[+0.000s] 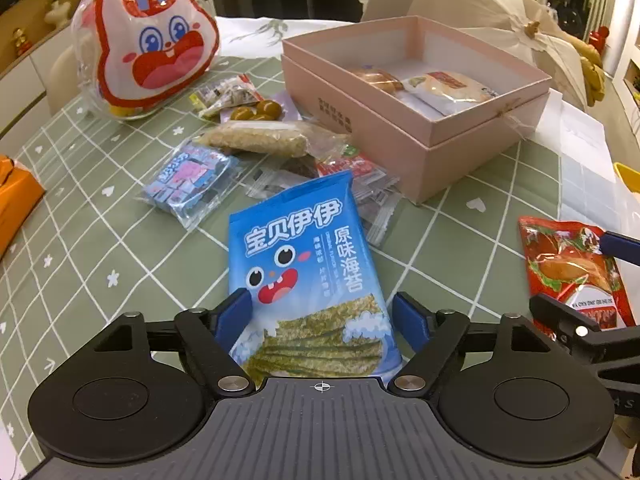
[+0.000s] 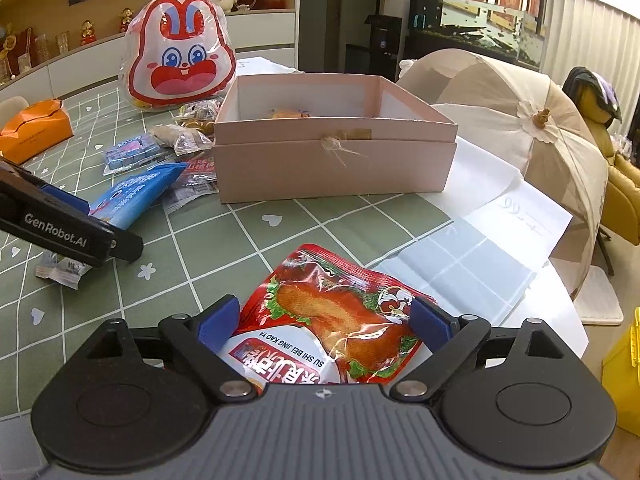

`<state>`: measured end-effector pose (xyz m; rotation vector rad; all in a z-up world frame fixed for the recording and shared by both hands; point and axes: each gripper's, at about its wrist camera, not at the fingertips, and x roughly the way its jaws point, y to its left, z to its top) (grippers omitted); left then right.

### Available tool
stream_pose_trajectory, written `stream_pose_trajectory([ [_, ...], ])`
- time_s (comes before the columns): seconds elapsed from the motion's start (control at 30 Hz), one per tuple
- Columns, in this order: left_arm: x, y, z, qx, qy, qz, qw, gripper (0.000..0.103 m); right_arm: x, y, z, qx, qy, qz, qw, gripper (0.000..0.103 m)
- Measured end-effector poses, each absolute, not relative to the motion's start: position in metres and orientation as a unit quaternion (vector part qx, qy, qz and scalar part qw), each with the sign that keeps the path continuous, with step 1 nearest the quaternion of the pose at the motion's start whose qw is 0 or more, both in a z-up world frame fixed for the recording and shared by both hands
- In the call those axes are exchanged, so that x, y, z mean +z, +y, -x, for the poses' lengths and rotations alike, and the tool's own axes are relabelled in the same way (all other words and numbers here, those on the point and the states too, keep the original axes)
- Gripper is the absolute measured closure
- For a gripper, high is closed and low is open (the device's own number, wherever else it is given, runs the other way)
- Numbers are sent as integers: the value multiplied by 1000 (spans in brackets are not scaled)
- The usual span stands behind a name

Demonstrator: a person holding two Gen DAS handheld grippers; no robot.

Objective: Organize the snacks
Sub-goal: 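Lift the seaweed packet with the left tool while the right tool lifts the chicken packet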

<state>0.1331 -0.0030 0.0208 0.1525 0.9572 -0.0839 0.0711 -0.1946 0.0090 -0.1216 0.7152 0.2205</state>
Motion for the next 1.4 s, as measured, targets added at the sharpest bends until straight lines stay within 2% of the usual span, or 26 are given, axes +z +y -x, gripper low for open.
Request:
stream_pose_trajectory([
  [0.2,16,6,-135,-42,453,-56,889,11,7,-193,-71,106,347,58,930,7],
  [0.3,15,24,-138,-45,452,0,891,10,7,-196,-71,97,348,40,931,5],
  [0.33,16,31,-137,-49,448,21,893,11,6,-198,-72,90,355,27,930,1],
  [0.47,17,50,-137,-56,443,66,893,12,7,-207,-75,88,367,-4,926,0],
  [0.67,21,40,-135,-74,448,52,889,15,9,-204,-76,92,383,2,919,0],
  [0.87,22,22,-104,-88,451,26,888,16,17,-202,-83,70,416,-43,906,0],
  [0.97,24,17,-94,-91,452,30,887,16,16,-187,-87,60,429,-19,901,0],
  [1.23,34,15,-83,-85,450,30,888,16,14,-169,-73,161,383,68,907,4],
  [1.4,34,13,-80,-82,451,30,888,16,13,-183,-71,141,397,26,907,2],
])
